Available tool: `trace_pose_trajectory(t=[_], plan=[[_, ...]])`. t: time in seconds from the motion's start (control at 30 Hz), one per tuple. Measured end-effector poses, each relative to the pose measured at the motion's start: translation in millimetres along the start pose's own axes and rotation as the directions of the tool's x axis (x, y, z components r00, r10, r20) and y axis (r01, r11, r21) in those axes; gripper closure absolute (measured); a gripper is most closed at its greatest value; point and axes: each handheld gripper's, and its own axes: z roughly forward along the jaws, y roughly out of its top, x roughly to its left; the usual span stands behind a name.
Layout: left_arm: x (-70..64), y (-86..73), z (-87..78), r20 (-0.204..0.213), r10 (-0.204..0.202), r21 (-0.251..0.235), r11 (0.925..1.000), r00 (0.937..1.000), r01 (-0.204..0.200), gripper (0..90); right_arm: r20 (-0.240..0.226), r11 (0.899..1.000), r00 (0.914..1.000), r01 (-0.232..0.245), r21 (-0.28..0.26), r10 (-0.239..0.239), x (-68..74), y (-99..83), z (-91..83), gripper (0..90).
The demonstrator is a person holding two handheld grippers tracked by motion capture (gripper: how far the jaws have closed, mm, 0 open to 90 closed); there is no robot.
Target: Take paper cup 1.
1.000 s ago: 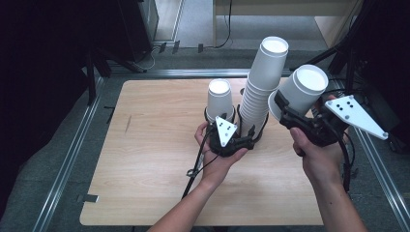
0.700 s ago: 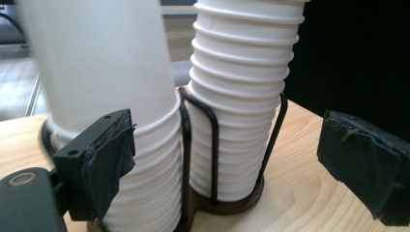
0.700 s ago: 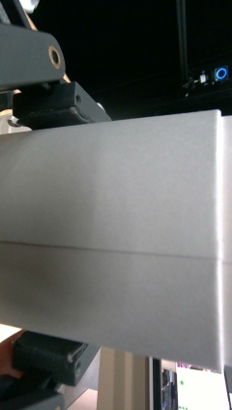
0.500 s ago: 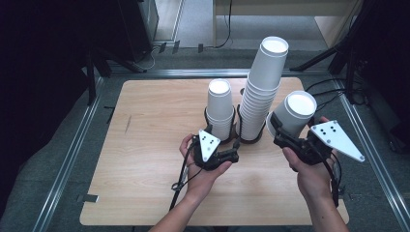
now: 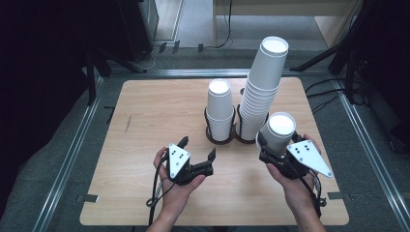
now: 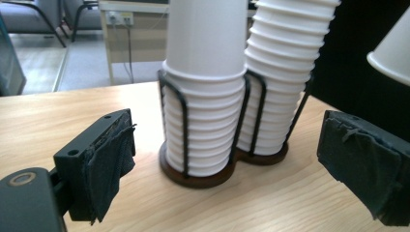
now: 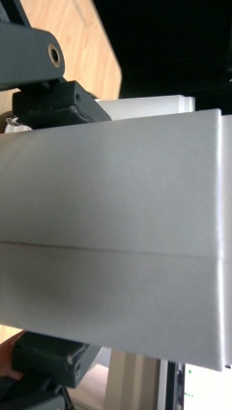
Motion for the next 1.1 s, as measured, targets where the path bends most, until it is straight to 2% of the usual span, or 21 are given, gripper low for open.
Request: trace_pose_trajectory(t=[0.2, 0.3, 0.33, 0.5, 0.6, 0.73, 0.97, 1.0, 1.03, 1.07, 1.1], plan=[[6.0, -2.2, -4.7, 0.007, 0.007, 0.005, 1.0000, 0.9999, -0.007, 6.6, -0.001, 0.999, 0.9990, 0.045, 0.029, -0.045, 10.6, -15.2, 3.8, 18.8], [5.3, -1.4, -6.1, 0.019, 0.006, 0.000, 1.0000, 0.9998, -0.006, 6.7, -0.006, 0.992, 0.9927, 0.121, 0.035, -0.121, 17.9, -23.3, 5.5, 18.7], [4.4, 0.3, -6.5, 0.027, 0.009, -0.001, 1.0000, 0.9996, -0.009, 6.6, -0.011, 0.991, 0.9917, 0.128, 0.035, -0.128, 18.2, -24.6, 5.9, 18.7], [2.1, 2.0, -6.3, 0.040, 0.006, -0.003, 1.0000, 0.9992, -0.006, 6.6, -0.011, 0.992, 0.9929, 0.119, 0.049, -0.118, 15.4, -28.2, 6.6, 18.6], [1.8, -0.4, -3.5, 0.049, 0.008, 0.011, 0.9999, 0.9988, -0.009, 6.6, -0.006, 0.993, 0.9944, 0.106, 0.057, -0.106, 11.5, -29.7, 7.1, 18.6], [5.1, -0.8, -3.8, 0.051, 0.000, 0.015, 0.9999, 0.9987, -0.001, 6.6, -0.003, 0.991, 0.9920, 0.126, 0.050, -0.126, 11.5, -28.7, 7.0, 18.6], [8.7, 5.3, -3.5, 0.064, -0.017, 0.010, 0.9998, 0.9978, 0.016, 6.6, 0.003, 0.974, 0.9759, 0.217, 0.064, -0.218, 15.6, -37.3, 7.7, 18.6], [8.7, 5.3, -3.5, 0.064, -0.017, 0.010, 0.9998, 0.9978, 0.016, 6.6, 0.003, 0.974, 0.9759, 0.217, 0.064, -0.218, 15.6, -37.3, 7.7, 18.6], [8.1, 6.0, -4.1, 0.067, -0.016, 0.009, 0.9998, 0.9976, 0.015, 6.6, 0.005, 0.962, 0.9635, 0.267, 0.062, -0.268, 17.6, -39.1, 7.1, 18.6], [7.2, 7.7, -5.1, 0.080, -0.018, 0.008, 0.9998, 0.9966, 0.018, 6.6, 0.007, 0.955, 0.9564, 0.291, 0.060, -0.292, 18.8, -39.7, 6.7, 18.6], [7.2, 7.7, -5.1, 0.080, -0.018, 0.008, 0.9998, 0.9966, 0.018, 6.6, 0.007, 0.955, 0.9564, 0.291, 0.060, -0.292, 18.8, -39.7, 6.7, 18.6]])
